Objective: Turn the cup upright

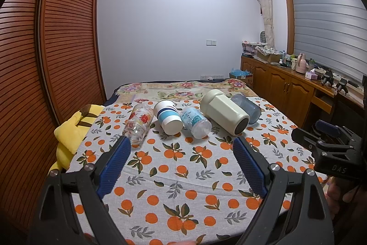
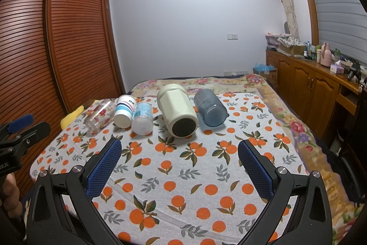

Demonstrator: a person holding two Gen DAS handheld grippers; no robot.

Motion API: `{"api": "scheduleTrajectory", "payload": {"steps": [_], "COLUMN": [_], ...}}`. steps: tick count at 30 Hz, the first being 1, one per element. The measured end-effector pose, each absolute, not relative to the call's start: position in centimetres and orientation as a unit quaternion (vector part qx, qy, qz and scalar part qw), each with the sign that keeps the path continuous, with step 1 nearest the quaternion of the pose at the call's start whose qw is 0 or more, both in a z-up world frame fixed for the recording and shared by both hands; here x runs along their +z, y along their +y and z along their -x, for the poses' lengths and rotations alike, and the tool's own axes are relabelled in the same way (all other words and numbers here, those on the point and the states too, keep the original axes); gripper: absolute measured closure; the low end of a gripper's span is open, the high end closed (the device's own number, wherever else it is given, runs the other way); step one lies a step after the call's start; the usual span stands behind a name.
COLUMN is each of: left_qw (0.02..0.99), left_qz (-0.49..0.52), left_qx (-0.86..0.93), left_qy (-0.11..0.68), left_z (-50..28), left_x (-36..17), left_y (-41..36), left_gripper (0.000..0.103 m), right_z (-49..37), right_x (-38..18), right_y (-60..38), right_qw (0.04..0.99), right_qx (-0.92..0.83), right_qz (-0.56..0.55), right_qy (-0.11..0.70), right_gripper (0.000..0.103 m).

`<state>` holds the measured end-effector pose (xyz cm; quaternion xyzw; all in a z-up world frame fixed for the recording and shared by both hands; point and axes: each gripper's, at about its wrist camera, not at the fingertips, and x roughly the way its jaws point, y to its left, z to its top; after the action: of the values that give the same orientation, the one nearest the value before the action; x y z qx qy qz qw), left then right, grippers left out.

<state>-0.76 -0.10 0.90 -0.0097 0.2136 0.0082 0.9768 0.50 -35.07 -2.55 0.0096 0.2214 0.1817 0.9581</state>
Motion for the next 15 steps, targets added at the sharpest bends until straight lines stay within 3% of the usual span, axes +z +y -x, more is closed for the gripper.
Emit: {"api": "scheduleTrajectory", "payload": {"steps": [15], "left_qw": [0.977], "left_qz": [0.009], "left_qx": [0.008], "left_qy": [0.213], "left_z": [0.81], "left_x": [1.04], "left_y": [-0.26], "left_gripper": [0.012], "right_z": [-0.48], "right_x": [-2.52], "right_y": [-35.10], "right_qw": [0.958], "right_qx": [0.182], "right_qz": [-0.010], "right_qy": [0.221], "right_gripper": [0.000]}}
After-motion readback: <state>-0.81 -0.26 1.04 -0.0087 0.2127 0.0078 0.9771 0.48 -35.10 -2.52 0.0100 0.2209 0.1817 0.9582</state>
